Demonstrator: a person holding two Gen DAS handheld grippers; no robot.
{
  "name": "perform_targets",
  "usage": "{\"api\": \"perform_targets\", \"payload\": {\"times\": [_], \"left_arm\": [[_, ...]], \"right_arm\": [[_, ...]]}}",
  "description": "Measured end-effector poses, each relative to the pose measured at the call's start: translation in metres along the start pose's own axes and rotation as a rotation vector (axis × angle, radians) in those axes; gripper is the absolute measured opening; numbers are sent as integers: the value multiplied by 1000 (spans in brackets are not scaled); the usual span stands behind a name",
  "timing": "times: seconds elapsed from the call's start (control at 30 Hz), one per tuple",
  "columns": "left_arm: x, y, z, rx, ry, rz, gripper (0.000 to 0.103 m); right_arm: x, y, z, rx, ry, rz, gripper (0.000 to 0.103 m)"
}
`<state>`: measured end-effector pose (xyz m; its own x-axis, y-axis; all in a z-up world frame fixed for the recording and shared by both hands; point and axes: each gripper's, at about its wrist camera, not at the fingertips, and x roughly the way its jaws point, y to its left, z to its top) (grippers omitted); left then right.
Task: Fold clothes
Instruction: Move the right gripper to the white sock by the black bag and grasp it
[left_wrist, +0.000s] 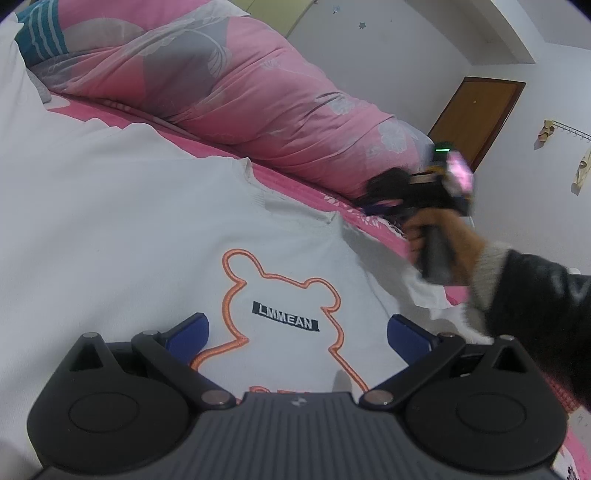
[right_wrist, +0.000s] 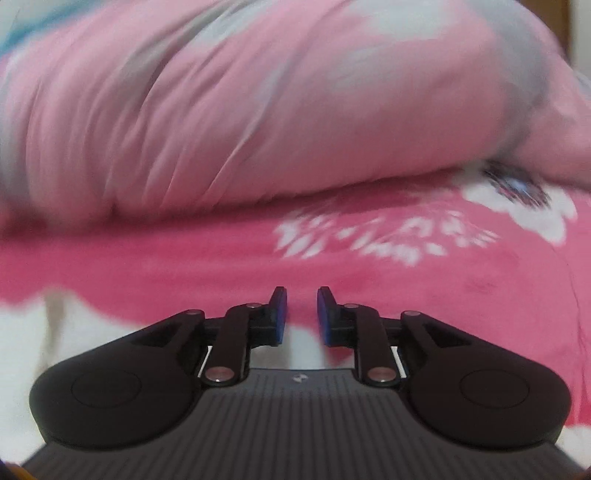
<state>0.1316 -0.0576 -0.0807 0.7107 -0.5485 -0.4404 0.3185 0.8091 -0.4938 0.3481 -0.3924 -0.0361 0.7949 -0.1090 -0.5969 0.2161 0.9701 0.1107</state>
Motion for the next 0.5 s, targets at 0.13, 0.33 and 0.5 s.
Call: {"api": "perform_targets", "payload": {"times": [0.13,0.33,0.5], "left_arm": [[0,0,0,1,1,2,103],[0,0,1,0,2,4,103],[1,0,1,-4,2,4,103]], "right_arm": [[-73,-43,10,117,-83,41,19],[-197,-86,-23,101,-65,43,19],[-273,-130,-70,192,-76,-23,20]]}}
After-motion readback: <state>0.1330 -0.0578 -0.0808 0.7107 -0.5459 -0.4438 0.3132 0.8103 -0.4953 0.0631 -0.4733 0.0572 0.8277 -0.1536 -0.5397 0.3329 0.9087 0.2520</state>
